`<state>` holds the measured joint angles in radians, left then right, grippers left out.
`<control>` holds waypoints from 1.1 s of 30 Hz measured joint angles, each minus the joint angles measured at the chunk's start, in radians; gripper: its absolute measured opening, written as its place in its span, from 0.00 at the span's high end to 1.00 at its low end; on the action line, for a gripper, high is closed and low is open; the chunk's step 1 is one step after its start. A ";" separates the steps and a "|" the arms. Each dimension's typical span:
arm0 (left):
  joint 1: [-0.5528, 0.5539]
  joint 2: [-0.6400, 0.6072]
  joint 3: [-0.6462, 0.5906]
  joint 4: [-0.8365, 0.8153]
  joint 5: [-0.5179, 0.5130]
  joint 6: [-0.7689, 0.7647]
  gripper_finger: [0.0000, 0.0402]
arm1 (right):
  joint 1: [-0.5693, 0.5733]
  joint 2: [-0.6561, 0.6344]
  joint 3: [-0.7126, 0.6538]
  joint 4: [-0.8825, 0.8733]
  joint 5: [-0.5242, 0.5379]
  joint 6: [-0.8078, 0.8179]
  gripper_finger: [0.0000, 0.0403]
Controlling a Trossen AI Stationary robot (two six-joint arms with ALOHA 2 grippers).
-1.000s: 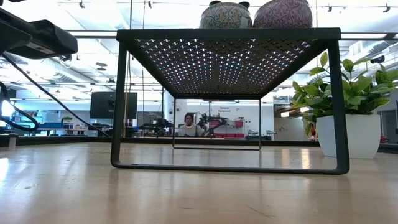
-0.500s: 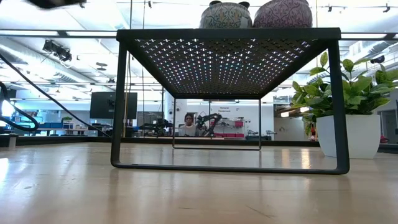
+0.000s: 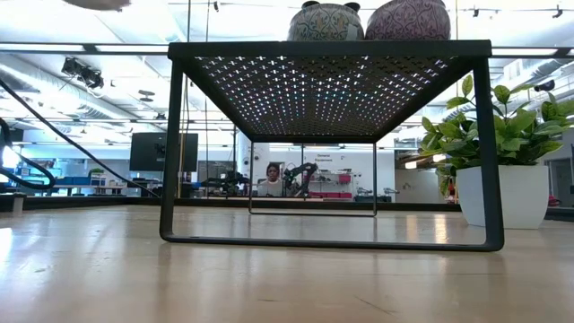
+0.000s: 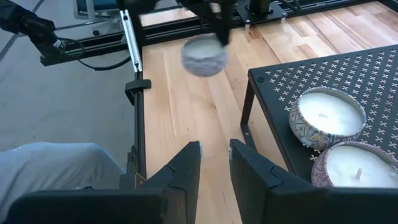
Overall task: Pick & Place candle stick holders
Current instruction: Put the white candle on the shelf aligned with the other white candles
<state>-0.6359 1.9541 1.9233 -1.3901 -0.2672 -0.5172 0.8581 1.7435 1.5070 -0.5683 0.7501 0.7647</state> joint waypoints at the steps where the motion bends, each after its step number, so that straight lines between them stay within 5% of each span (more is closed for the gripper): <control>1: 0.015 0.000 0.009 -0.006 0.000 0.012 1.00 | 0.000 0.000 0.000 0.000 -0.001 0.000 0.79; 17: 0.270 0.000 0.023 -0.007 0.096 0.188 1.00 | 0.000 0.000 0.000 0.000 -0.008 -0.006 0.79; 33: 0.337 0.000 0.023 0.096 0.135 0.208 1.00 | 0.000 0.000 0.000 0.000 -0.007 -0.014 0.79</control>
<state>-0.2993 1.9541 1.9461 -1.2943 -0.1326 -0.3097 0.8584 1.7435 1.5070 -0.5686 0.7429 0.7502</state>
